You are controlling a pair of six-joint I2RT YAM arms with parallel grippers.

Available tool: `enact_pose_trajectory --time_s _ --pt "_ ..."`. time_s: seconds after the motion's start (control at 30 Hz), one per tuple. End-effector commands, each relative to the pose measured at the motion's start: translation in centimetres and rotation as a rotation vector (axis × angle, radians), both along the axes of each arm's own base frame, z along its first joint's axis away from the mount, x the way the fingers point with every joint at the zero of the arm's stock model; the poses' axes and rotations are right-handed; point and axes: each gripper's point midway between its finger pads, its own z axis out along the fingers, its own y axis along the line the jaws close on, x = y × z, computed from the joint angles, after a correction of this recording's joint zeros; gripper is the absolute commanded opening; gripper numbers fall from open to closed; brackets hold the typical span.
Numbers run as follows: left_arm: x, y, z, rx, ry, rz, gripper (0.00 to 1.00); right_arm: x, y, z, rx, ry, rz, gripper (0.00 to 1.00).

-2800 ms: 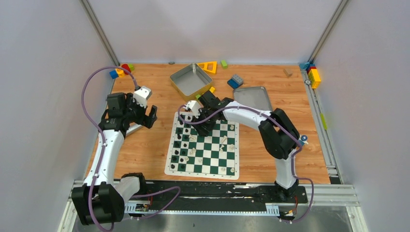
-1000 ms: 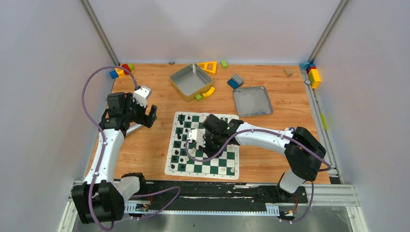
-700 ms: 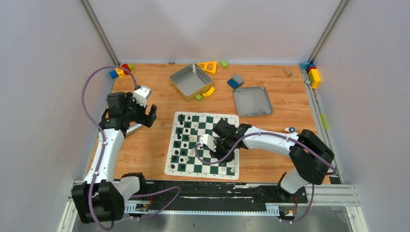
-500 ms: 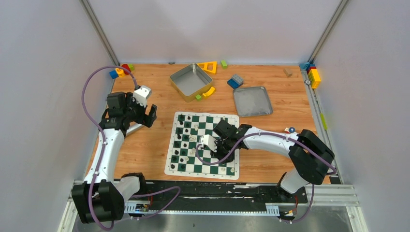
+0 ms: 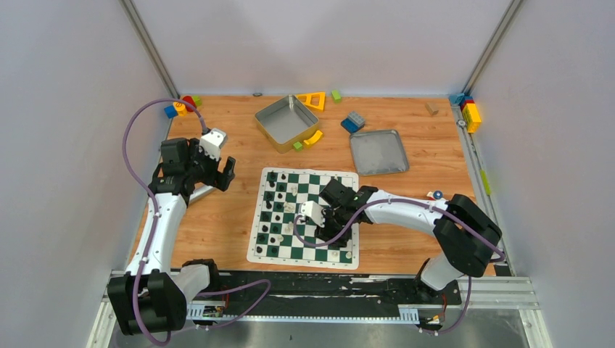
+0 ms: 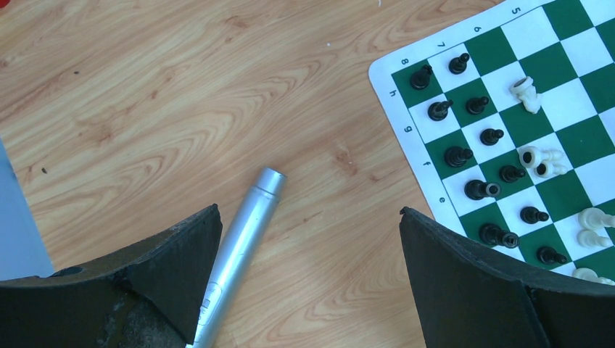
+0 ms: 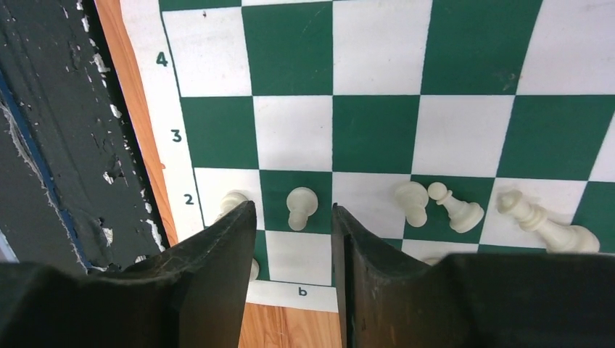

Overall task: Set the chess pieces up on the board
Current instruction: Place the chess piece on the chessboard, then pick up the chess piece from the chessboard.

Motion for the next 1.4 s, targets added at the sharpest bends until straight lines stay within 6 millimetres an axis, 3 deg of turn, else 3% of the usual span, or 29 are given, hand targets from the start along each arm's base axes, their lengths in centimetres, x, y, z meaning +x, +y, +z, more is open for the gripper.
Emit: enact_pose_trajectory --time_s 0.0,0.17,0.3,0.57,0.83,1.37 --pt "0.5 0.2 0.4 0.001 -0.03 0.002 1.0 2.2 2.2 3.7 0.101 -0.093 -0.014 0.45" --pt "0.5 0.2 0.5 -0.002 -0.031 0.002 1.0 4.6 5.3 7.1 0.188 -0.146 -0.03 0.48" --pt "0.5 0.2 0.6 -0.004 -0.032 0.003 1.0 6.7 8.3 8.0 0.229 -0.15 -0.052 0.5" --pt "0.3 0.2 1.1 -0.002 -0.047 0.006 1.0 8.7 12.3 6.6 0.242 -0.103 -0.038 0.47" --pt "0.3 0.3 1.2 0.002 -0.053 0.01 1.0 7.7 13.4 4.6 0.225 -0.028 -0.021 0.47" --pt "0.3 0.4 0.9 0.004 -0.047 0.011 1.0 7.0 14.4 3.7 0.211 -0.017 0.008 0.39"
